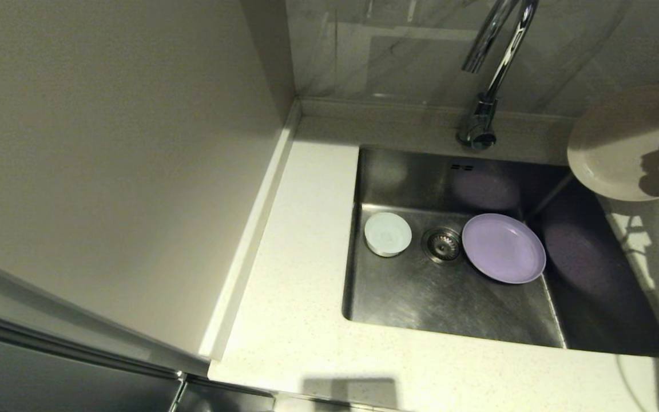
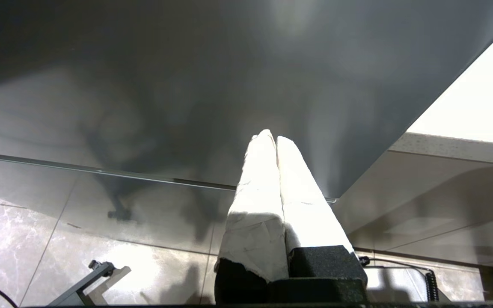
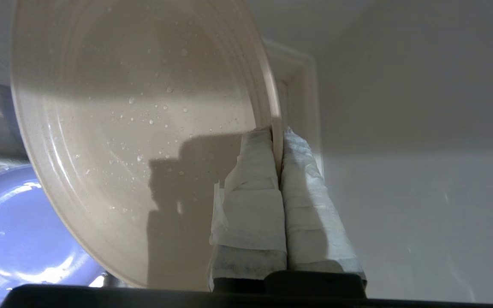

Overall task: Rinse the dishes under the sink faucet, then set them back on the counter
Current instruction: Put a plate back to the table from the sink

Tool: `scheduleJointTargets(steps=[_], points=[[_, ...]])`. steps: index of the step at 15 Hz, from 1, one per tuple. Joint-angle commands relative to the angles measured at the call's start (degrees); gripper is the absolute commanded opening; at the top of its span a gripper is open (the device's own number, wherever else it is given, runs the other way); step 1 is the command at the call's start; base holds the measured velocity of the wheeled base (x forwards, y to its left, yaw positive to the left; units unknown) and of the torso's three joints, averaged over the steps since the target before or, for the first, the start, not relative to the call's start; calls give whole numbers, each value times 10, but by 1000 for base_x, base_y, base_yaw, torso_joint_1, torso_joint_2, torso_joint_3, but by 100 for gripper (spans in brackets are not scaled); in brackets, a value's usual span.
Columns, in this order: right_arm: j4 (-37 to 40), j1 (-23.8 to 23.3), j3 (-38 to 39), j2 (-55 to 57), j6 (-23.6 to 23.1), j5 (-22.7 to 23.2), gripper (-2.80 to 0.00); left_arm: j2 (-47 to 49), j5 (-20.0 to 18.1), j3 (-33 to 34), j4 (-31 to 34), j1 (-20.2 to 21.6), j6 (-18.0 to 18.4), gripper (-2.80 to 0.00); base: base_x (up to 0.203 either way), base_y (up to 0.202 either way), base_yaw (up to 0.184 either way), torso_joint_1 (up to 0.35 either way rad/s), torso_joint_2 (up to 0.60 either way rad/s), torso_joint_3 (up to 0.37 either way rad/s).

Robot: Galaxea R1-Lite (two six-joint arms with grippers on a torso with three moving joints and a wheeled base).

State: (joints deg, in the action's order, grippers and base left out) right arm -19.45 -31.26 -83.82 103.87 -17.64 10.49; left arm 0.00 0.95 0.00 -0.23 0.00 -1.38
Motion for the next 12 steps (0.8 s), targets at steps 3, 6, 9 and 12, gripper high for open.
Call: scheduleJointTargets(steps=[3,6,9,12], points=[[60,-2,-110,99,-5,-25,-280,-1,0,0,0,0,0,-280,0,0,0,0,0,0],[98,-2,-190,164,-5,-35,-280,-1,0,0,0,0,0,-280,0,0,0,0,0,0],[146,0,-287,224,-5,-41,-280,-1,0,0,0,0,0,-280,0,0,0,0,0,0],[160,1,-301,260,-6,-46,-280,-1,0,0,0,0,0,-280,0,0,0,0,0,0]])
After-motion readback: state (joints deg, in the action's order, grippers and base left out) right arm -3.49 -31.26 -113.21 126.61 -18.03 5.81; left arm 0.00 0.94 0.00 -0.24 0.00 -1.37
